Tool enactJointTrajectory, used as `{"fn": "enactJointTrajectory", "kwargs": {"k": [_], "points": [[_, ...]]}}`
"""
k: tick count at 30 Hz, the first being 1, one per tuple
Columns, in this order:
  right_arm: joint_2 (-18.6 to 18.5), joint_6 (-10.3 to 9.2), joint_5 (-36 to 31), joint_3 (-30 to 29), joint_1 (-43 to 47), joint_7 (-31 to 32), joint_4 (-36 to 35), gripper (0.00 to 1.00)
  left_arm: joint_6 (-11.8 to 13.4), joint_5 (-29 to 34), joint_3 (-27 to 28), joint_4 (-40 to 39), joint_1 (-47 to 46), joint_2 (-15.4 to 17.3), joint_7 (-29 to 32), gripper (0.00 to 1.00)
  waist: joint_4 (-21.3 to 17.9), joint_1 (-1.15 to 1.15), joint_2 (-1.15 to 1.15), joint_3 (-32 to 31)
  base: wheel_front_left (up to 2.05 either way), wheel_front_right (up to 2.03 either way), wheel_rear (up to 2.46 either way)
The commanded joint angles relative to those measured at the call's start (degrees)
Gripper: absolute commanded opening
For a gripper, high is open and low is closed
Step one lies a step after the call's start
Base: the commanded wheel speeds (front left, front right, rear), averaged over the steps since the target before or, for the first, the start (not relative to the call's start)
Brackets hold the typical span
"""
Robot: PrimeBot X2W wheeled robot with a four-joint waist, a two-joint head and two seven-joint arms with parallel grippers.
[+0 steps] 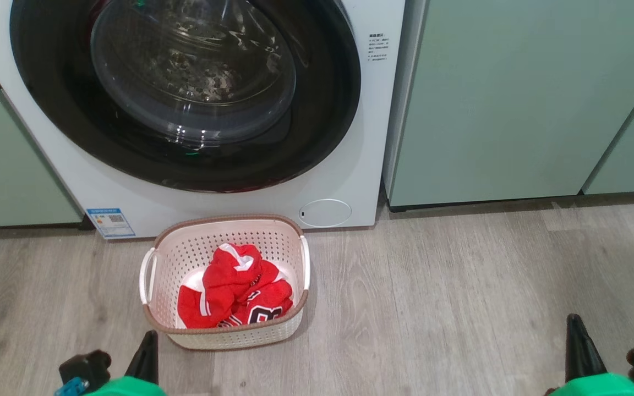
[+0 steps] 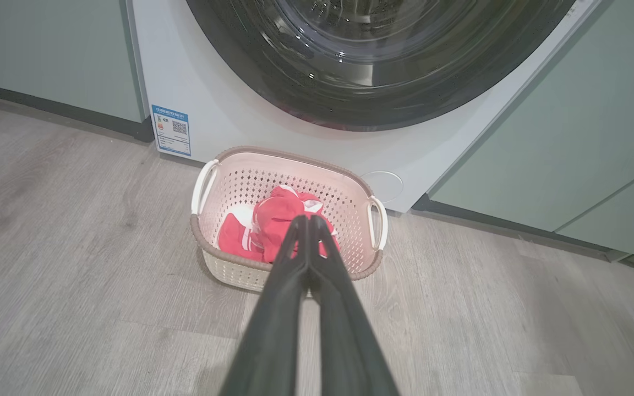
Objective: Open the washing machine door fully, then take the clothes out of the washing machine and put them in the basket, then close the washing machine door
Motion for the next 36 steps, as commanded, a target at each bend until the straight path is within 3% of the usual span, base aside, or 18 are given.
{"fn": "enactJointTrajectory", "kwargs": {"k": [1, 36], "points": [[-0.19, -0.01, 2.0, -0.09, -2.23, 0.67, -2.18, 0.0, 0.01, -1.82, 0.62, -2.38, -2.87, 0.49, 0.34, 0.0, 0.04, 0.0, 0.0, 0.05, 0.0, 0.0, 0.0], [-0.43, -0.02, 23.21, -0.27, -4.29, 6.36, -4.36, 0.0, 0.02, -21.77, 2.07, -7.69, -3.92, -0.41, 6.0, 0.0, 0.8, 0.0, 0.0, 0.93, 0.0, 0.0, 0.0]]}}
